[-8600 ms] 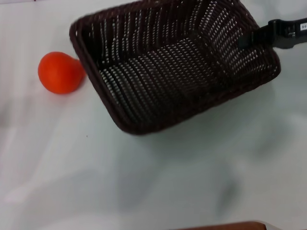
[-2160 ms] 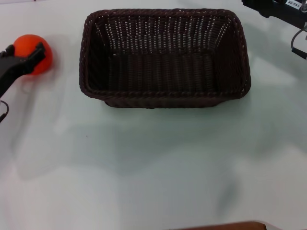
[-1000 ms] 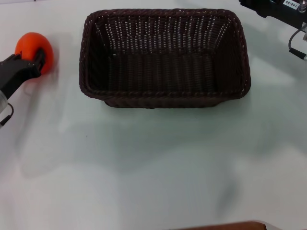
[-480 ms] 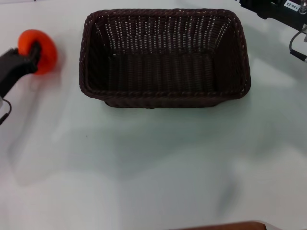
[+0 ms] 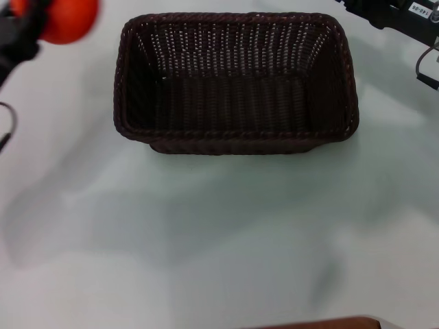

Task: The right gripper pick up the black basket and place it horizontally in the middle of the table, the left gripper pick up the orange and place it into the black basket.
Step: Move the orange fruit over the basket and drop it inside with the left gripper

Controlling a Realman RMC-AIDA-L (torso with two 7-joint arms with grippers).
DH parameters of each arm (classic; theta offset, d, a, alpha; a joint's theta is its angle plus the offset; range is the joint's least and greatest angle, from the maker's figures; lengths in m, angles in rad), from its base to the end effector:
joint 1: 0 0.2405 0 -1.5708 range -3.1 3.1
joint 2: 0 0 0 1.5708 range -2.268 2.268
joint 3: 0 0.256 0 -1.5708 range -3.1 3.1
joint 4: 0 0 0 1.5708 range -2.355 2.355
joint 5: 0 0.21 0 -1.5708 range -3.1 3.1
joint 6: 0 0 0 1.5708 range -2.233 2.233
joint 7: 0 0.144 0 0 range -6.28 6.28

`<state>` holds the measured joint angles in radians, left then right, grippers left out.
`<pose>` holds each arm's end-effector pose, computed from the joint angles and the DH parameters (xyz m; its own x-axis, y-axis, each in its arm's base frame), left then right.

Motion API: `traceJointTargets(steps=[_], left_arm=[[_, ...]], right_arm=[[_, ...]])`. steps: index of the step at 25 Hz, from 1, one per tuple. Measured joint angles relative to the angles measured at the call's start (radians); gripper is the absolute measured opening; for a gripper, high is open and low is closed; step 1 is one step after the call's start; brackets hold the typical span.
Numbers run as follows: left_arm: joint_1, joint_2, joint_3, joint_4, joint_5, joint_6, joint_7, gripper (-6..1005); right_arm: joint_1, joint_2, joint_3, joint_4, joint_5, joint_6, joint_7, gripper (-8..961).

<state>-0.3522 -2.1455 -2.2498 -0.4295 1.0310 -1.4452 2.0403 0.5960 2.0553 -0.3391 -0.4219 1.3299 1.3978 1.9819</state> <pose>-0.2741 0.3168 0.0105 0.3028 0.0582 0.9513 0.7615 -0.6149 -0.2048 0.2754 0.3700 0.0290 0.0660 0.6151 0.7857 0.8807 0.3342 -0.3356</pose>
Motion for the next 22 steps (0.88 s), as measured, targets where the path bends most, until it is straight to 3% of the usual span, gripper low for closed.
traceJointTargets(steps=[5, 9, 12, 22], left_arm=[[-0.045, 0.004, 0.171, -0.003, 0.015, 0.043, -0.025, 193], [-0.086, -0.007, 0.267, -0.007, 0.073, 0.141, -0.063, 169], [-0.099, -0.015, 0.311, -0.010, 0.080, 0.216, -0.092, 272], [-0.073, -0.012, 0.316, -0.034, 0.074, 0.222, -0.093, 522]], right_arm=[[0.001, 0.000, -0.002, 0.000, 0.000, 0.000, -0.005, 797], [0.001, 0.000, 0.000, 0.008, 0.000, 0.000, -0.014, 797], [-0.001, 0.000, 0.000, 0.011, 0.000, 0.000, -0.016, 797], [-0.007, 0.000, 0.001, 0.018, 0.000, 0.000, -0.025, 797]])
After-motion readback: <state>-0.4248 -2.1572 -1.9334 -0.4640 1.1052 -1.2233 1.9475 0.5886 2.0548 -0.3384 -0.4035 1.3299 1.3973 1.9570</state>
